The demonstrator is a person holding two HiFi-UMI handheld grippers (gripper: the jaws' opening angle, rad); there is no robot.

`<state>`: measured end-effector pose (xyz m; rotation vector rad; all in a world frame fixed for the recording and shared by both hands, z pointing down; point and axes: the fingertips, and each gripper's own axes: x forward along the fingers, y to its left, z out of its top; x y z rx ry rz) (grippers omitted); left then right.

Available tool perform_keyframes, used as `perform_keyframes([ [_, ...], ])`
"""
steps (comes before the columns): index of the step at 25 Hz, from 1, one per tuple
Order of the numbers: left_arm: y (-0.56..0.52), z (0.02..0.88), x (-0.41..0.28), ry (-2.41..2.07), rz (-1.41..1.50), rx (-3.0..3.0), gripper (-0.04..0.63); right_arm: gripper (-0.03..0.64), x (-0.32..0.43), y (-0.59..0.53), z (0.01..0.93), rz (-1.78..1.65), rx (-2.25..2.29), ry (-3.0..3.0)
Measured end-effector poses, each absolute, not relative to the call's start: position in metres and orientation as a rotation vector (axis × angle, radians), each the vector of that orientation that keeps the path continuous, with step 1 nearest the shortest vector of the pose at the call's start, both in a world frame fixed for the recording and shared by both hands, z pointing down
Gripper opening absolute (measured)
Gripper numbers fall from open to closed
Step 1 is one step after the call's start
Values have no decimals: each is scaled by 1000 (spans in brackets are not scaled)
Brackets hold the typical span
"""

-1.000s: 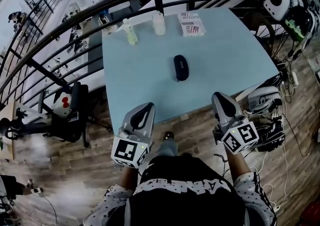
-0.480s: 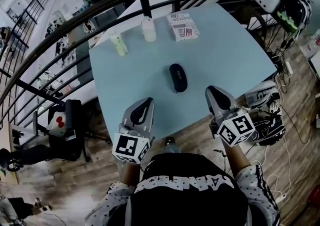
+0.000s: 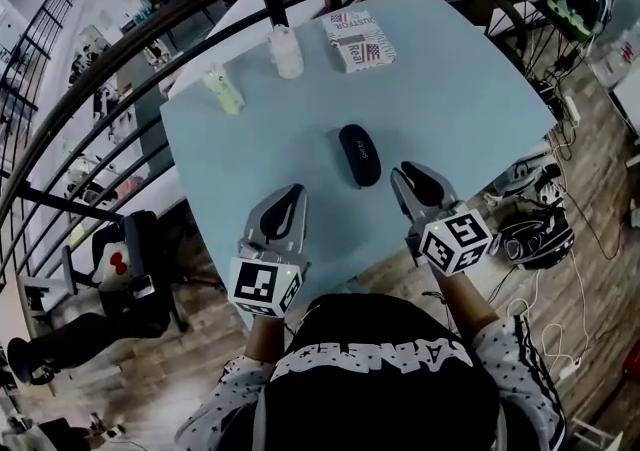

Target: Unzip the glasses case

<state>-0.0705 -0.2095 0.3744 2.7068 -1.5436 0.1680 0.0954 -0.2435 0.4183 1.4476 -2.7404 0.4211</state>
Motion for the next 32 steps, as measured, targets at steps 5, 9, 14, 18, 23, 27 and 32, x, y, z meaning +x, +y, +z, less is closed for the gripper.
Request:
perform_keyframes([
  [5, -231, 387, -83, -1511, 169, 2711, 0, 101, 81, -268, 444, 473, 1473, -2659],
  [9, -244, 406, -87, -1480, 185, 2705, 0, 127, 71, -282, 471, 502, 1474, -2594],
  [14, -258, 417, -96, -1443, 170, 2690, 0, 166, 60, -300, 498, 532, 1488, -2504],
  [18, -269, 422, -102, -1431, 161, 2676, 0, 188, 52, -310, 516, 568, 1486, -2448],
  [23, -276, 430, -104, -1407, 168, 2657, 0, 245, 50, -321, 536, 592, 1480, -2370],
  [27, -279, 435, -107, -1407, 182, 2645, 0, 282, 46, -333, 551, 590, 1463, -2325],
  [32, -282, 439, -115, -1437, 186, 2602, 0, 332, 41, -346, 576, 630, 1425, -2266],
])
